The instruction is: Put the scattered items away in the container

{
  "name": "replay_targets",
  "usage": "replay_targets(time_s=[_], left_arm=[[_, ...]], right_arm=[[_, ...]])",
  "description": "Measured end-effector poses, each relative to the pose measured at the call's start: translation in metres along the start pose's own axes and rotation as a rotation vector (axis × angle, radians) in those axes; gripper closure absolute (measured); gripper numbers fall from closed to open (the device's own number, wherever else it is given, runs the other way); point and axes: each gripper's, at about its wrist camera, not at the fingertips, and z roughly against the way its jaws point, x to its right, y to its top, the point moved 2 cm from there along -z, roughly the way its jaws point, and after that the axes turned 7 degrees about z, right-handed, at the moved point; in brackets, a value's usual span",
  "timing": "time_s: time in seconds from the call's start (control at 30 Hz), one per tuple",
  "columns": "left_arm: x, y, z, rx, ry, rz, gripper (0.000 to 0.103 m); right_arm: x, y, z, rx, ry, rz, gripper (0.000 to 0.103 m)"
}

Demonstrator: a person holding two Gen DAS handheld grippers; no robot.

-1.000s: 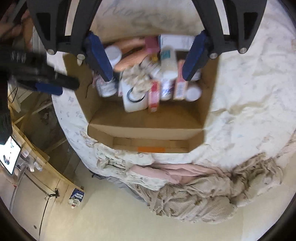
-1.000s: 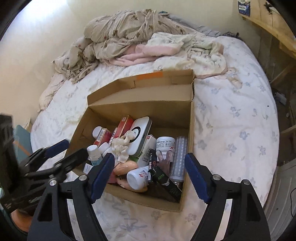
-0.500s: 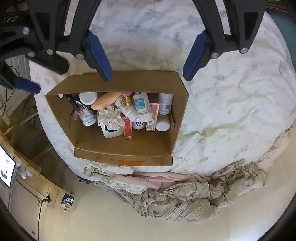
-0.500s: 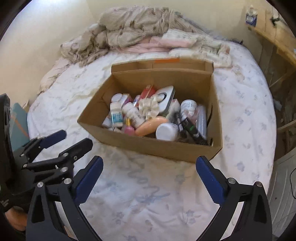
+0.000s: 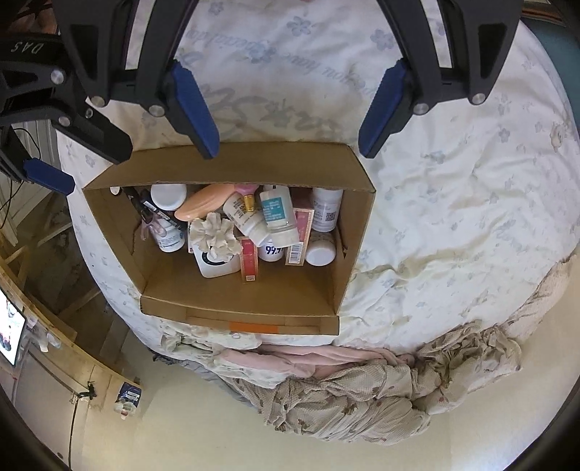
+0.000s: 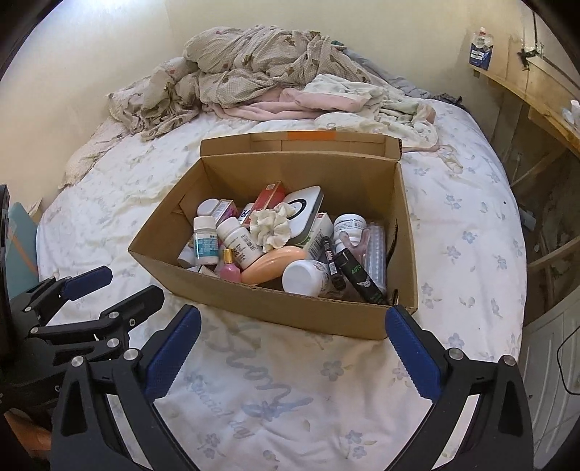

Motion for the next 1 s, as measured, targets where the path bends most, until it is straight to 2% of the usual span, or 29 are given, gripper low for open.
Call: replay_targets(time_s=[1.0], left_arm=[[-0.0007, -0.0026, 0.0005, -0.004, -0.047, -0.103, 0.023]], right_arm=[[-0.0031, -0.0022, -0.0008, 0.015, -0.018, 0.002, 0.001]])
